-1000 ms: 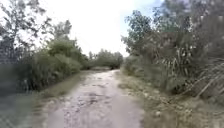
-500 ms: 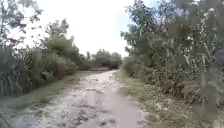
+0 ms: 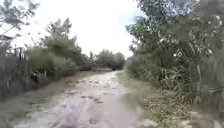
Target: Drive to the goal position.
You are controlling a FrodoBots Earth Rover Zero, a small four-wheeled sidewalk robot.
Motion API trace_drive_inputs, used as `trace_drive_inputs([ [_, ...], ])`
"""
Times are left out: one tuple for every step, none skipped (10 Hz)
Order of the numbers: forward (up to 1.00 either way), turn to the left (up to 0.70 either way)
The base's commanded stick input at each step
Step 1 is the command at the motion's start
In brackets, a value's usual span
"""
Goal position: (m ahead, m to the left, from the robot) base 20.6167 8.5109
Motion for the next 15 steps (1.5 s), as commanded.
trace_drive_inputs([
  [1.0,0.0],
  [1.0,0.0],
  [1.0,0.0],
  [1.0,0.0],
  [1.0,0.0],
  [1.0,0.0],
  [1.0,0.0],
  [1.0,0.0],
  [1.0,0.0],
  [1.0,0.0],
  [1.0,0.0],
  [1.0,0.0],
  [1.0,0.0],
  [1.0,0.0],
  [1.0,0.0],
])
